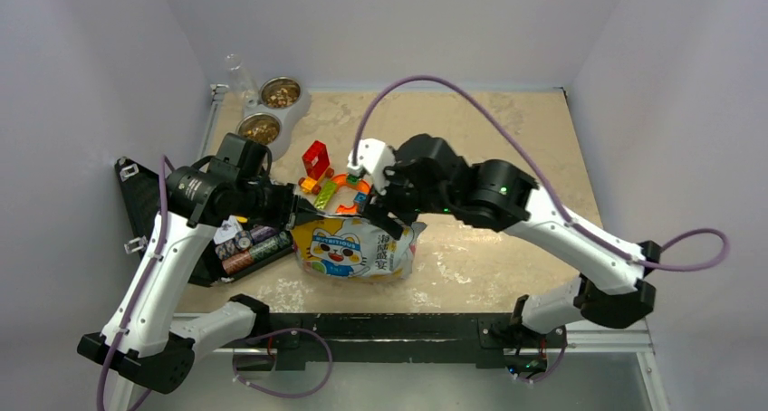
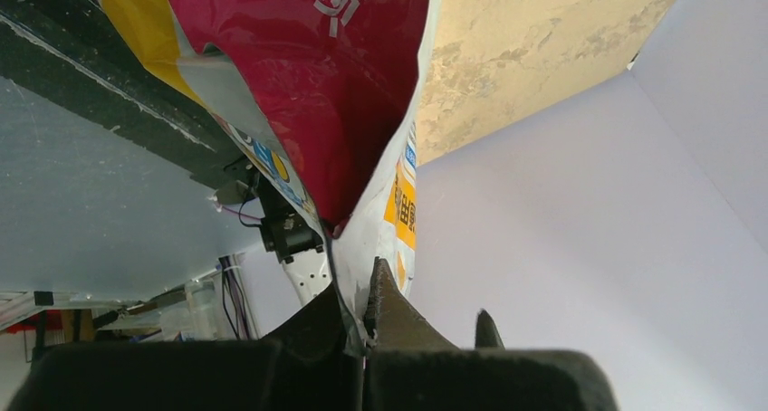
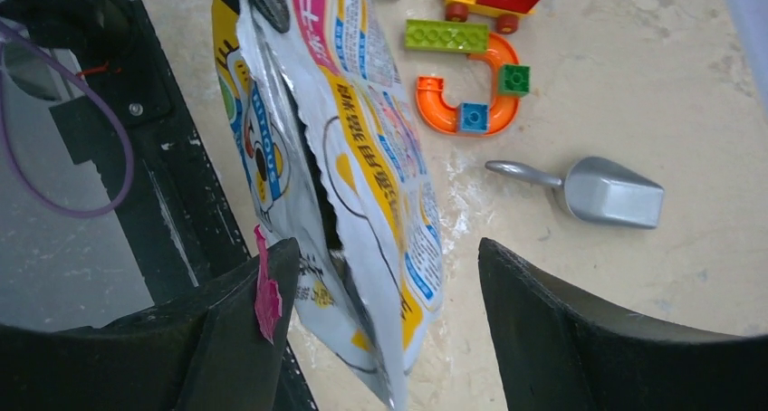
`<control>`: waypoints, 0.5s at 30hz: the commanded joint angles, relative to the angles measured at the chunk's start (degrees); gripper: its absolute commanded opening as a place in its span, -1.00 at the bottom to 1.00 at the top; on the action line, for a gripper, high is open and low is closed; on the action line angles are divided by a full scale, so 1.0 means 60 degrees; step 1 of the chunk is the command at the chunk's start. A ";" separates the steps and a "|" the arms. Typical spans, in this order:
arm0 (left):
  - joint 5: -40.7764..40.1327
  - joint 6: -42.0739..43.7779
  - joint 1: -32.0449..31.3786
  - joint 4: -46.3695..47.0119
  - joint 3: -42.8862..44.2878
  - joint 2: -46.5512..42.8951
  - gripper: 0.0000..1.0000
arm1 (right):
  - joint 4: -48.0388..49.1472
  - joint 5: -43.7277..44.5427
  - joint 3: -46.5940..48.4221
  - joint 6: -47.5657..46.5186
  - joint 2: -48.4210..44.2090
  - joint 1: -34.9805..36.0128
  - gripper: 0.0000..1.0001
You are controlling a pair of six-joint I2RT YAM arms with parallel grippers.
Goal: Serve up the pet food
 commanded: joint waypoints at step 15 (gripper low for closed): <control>-0.0007 0.0363 0.0199 0.0249 0.0235 -0.0342 -1.00 | 0.1117 0.2299 0.0086 -0.0728 0.1553 0.1504 -0.02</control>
